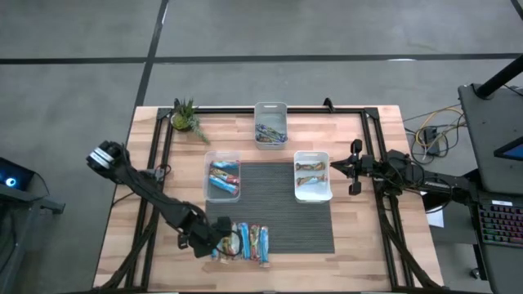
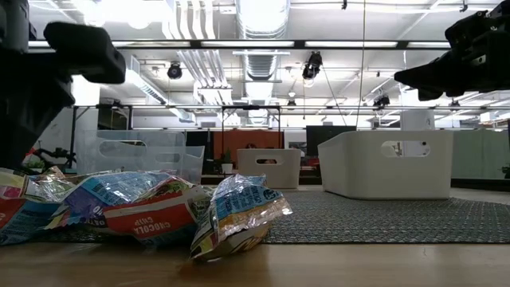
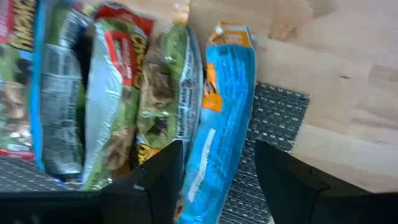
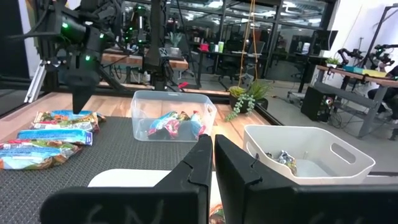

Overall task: Pick and place Granola Bars by type
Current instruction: Put the yellow granola bar into the white bin

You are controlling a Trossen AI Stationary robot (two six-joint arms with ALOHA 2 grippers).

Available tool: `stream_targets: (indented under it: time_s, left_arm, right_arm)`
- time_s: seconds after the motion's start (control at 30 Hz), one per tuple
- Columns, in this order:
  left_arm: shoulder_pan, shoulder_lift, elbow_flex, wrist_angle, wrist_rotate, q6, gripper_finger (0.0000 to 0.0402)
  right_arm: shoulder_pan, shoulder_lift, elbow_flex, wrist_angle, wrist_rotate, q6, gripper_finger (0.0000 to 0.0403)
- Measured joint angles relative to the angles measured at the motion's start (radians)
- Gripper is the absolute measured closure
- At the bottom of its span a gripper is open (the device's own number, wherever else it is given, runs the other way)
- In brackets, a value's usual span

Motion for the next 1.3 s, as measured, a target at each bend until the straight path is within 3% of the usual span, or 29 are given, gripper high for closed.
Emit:
stream_targets:
  time_s: [0.73,1.3]
  left_arm:
    - [0.014,0.089,0.018,-0.006,0.007,0.009,0.022]
    - [0.015,0.084,0.033,-0.044,-0.001,0.019,0.0307]
  right_arm:
    - [0.0,0.001,0.0,0.0,0.0,0.005,0.0394]
    - [0.0,0.001,0.0,0.0,0.0,0.001,0.0394]
